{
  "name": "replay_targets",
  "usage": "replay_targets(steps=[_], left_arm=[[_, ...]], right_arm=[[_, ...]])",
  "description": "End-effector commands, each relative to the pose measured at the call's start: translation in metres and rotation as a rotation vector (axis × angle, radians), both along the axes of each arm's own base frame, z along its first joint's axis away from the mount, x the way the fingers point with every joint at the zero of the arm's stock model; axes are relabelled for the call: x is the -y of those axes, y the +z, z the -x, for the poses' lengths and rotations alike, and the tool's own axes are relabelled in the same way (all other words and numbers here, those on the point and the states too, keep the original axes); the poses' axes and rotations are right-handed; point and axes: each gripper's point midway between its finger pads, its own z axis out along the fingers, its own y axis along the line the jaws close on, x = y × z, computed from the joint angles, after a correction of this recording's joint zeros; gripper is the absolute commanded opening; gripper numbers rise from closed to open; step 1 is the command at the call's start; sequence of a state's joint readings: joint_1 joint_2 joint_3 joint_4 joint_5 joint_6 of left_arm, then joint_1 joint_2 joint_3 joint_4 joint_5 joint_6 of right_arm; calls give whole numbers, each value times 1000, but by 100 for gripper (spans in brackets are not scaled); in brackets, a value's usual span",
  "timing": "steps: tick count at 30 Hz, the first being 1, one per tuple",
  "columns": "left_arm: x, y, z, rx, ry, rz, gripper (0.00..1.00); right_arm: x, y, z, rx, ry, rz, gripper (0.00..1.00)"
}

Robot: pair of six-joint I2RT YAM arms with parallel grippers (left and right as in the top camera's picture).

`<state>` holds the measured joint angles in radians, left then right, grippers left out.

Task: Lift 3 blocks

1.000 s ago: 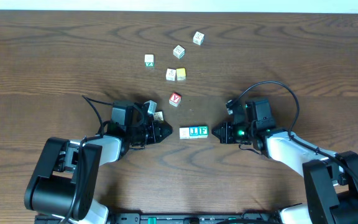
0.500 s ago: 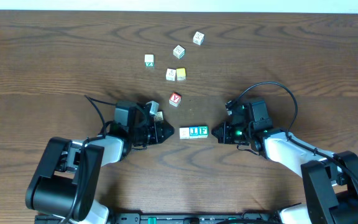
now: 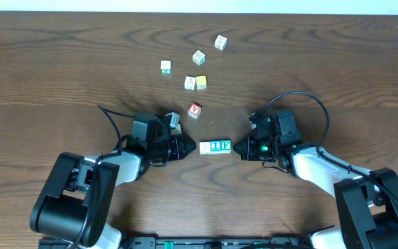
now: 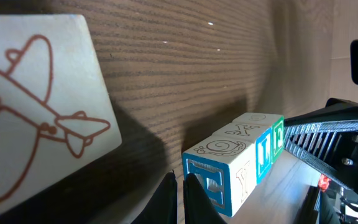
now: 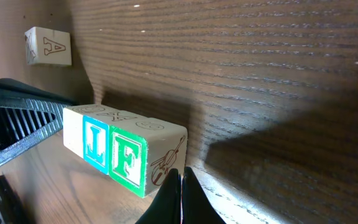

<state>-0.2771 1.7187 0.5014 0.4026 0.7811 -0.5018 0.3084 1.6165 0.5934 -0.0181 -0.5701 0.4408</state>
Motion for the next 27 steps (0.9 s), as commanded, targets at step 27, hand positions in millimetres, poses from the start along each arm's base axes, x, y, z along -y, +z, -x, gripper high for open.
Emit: replay_targets(steps=[27], left_arm=[[-4, -27, 2, -94, 55, -26, 7]], right_arm=[[-2, -3, 0, 24, 17, 18, 1]])
